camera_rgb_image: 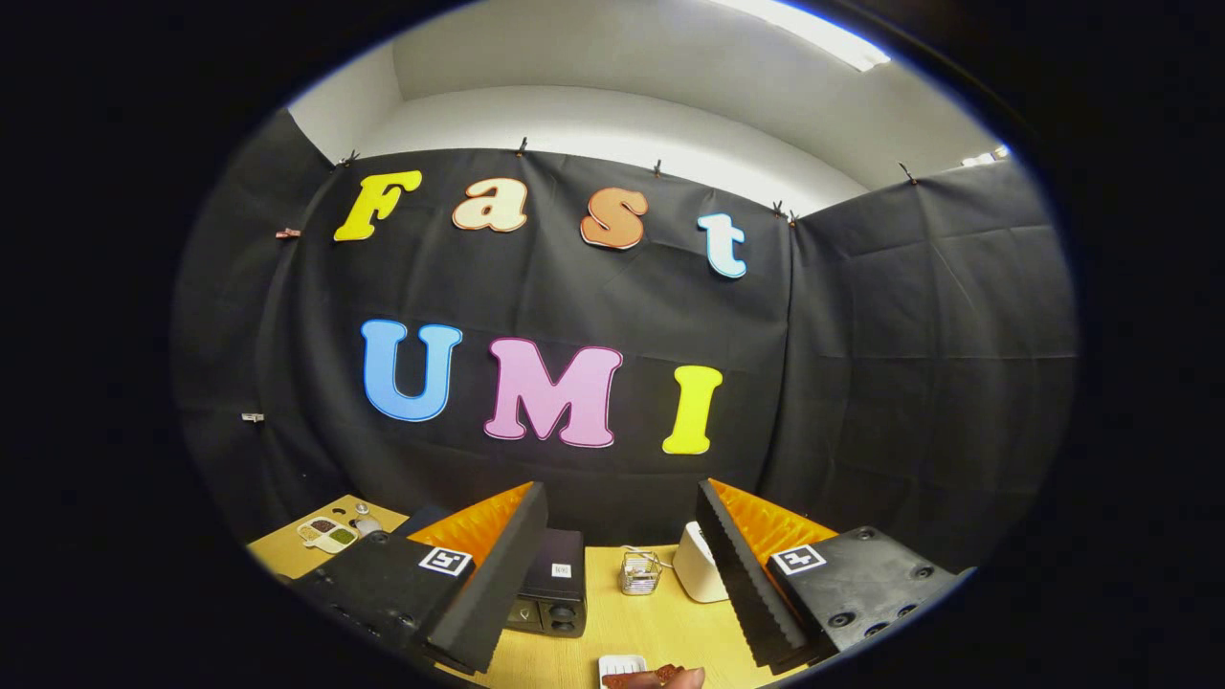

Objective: Open the toaster oven, put the food inside, and close the toaster oven door.

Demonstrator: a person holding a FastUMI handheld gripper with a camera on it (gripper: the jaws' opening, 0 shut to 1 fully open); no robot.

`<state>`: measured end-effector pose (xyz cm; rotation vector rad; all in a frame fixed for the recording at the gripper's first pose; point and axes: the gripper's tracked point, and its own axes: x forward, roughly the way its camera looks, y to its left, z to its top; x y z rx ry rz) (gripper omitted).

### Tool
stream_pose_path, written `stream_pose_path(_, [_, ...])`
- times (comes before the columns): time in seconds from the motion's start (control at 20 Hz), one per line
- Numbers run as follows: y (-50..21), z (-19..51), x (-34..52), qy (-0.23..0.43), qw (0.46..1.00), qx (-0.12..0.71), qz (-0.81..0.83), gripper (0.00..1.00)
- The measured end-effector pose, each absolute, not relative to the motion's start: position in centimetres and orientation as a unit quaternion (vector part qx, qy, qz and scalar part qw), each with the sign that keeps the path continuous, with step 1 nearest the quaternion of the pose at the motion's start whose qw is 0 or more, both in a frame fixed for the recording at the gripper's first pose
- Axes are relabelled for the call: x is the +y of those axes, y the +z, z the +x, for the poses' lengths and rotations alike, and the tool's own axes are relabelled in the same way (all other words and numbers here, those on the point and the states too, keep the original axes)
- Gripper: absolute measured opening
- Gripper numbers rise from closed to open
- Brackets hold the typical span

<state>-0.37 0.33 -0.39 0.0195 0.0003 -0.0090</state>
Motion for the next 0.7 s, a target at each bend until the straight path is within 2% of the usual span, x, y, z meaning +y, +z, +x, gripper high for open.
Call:
stream_pose_path(0.45, [-0.3, -0.1, 1.6, 0.000, 1.000, -0.005, 0.012, 0.97])
stream_pose_path(0.7, [-1.6, 1.4, 6.7, 0.032, 0.999, -0.008, 0.027, 0.97])
